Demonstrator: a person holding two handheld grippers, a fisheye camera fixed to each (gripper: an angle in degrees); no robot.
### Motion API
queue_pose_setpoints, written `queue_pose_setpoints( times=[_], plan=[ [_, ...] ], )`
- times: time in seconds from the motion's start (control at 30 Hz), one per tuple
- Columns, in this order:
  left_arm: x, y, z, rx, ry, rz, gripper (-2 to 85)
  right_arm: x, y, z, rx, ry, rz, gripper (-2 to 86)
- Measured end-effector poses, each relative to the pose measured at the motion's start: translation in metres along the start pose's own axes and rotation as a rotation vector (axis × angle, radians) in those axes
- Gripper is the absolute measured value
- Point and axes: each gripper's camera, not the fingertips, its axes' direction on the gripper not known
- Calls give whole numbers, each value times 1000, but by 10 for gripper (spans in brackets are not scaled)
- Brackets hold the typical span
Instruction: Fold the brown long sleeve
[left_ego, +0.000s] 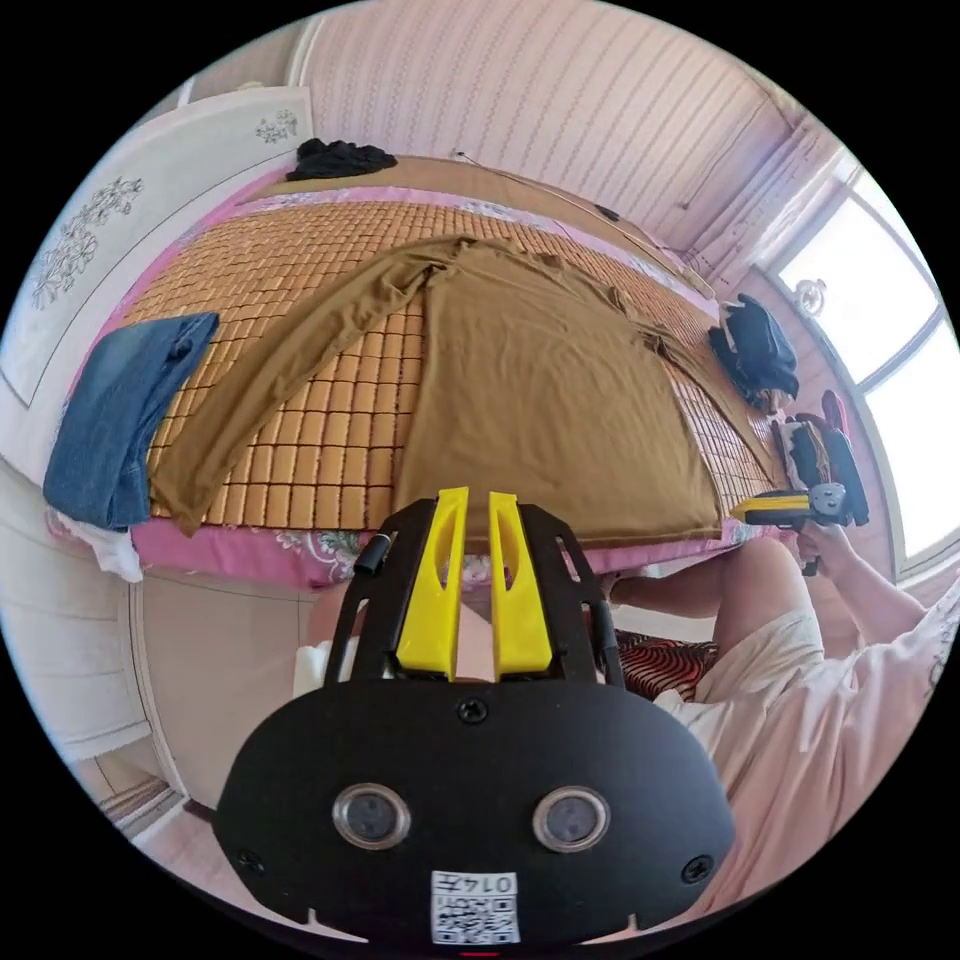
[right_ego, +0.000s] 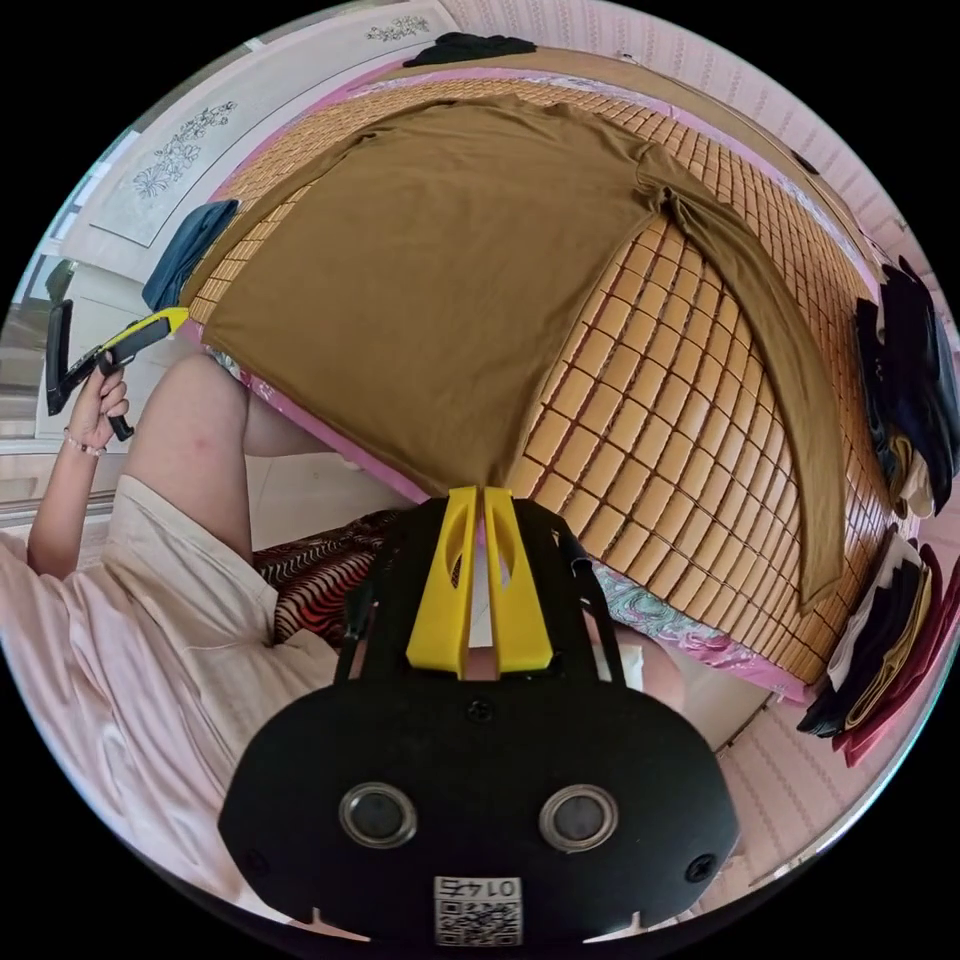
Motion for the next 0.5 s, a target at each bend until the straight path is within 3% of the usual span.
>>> queue_pose_setpoints(
  times=[0.2, 0.5],
  plan=[
    [-85, 46, -25, 143, -116, -269, 44, -34, -19, -10, 17, 66, -95, 125],
    [-164, 81, -24, 305, -157, -578, 57, -191, -187, -5, 139, 9, -581, 106]
  ],
)
